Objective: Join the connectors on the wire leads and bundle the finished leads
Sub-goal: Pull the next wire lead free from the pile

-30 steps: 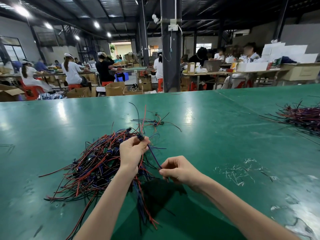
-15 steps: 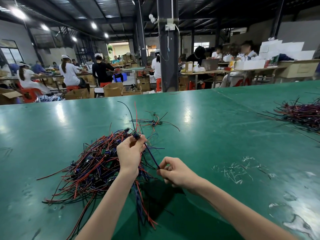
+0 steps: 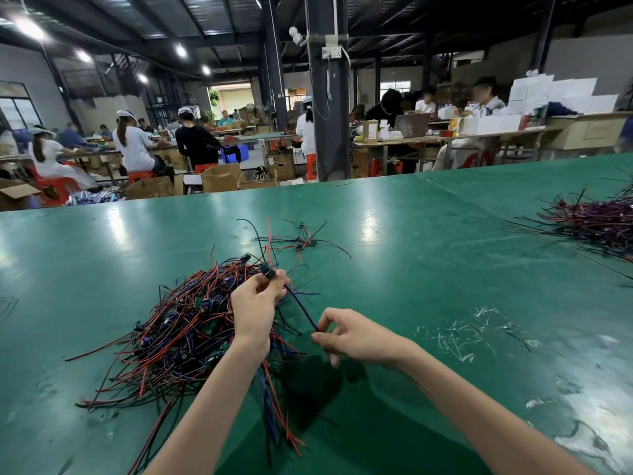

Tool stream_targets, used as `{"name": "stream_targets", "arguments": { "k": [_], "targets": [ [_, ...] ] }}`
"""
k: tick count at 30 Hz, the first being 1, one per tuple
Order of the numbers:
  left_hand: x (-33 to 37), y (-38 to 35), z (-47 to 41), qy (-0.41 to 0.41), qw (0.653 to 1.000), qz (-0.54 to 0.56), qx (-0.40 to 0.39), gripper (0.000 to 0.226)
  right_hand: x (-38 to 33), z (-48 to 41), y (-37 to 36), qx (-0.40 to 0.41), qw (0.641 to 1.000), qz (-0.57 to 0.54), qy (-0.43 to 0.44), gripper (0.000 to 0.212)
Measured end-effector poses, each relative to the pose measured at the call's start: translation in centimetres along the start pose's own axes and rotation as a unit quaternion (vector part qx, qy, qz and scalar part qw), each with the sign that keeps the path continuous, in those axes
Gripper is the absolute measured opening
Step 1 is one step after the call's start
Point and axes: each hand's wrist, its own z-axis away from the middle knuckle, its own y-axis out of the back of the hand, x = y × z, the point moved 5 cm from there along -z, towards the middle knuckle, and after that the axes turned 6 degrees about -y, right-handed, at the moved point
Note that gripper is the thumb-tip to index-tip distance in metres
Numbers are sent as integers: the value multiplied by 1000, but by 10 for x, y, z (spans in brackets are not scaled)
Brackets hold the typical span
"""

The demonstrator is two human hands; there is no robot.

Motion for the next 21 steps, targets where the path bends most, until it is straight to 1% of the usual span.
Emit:
{"name": "stream_targets", "arguments": {
  "k": [1, 3, 4, 5, 6, 7, 9, 11, 13, 15, 18, 21],
  "targets": [
    [0, -2, 1, 8, 1000, 9, -9, 15, 0, 2, 5, -1, 999, 36, -3, 33],
    [-1, -9, 5, 26, 998, 32, -37, 11, 1, 4, 18, 23, 996, 88, -20, 58],
    [-1, -12, 7, 34, 997, 34, -53, 10, 0, 5, 25, 41, 995, 86, -23, 65],
    [-3, -16, 10, 40, 996, 31, -71, 10, 0, 5, 31, 59, 996, 58, -18, 67],
    [-4, -20, 14, 45, 995, 26, -88, 11, -2, 6, 35, 73, 997, 7, -9, 62],
    [-6, -24, 18, 47, 993, 22, -103, 13, -3, 5, 37, 80, 995, -62, 3, 52],
    [-10, -31, 26, 50, 990, 21, -129, 13, -2, 3, 36, 79, 978, -191, 30, 30],
    [-12, -36, 30, 54, 988, 29, -143, 12, -1, 2, 33, 81, 963, -255, 43, 19],
    [-13, -36, 31, 58, 987, 33, -146, 13, 0, 1, 29, 73, 953, -291, 36, 16],
    [-13, -35, 31, 53, 988, 31, -144, 14, 1, 1, 27, 60, 948, -312, 24, 17],
    [-7, -34, 30, 11, 990, -17, -138, 12, -1, 1, 26, 44, 944, -326, 19, 19],
    [2, -27, 21, -25, 995, -32, -86, 13, -6, 5, 22, 9, 949, -316, 15, 19]
  ]
}}
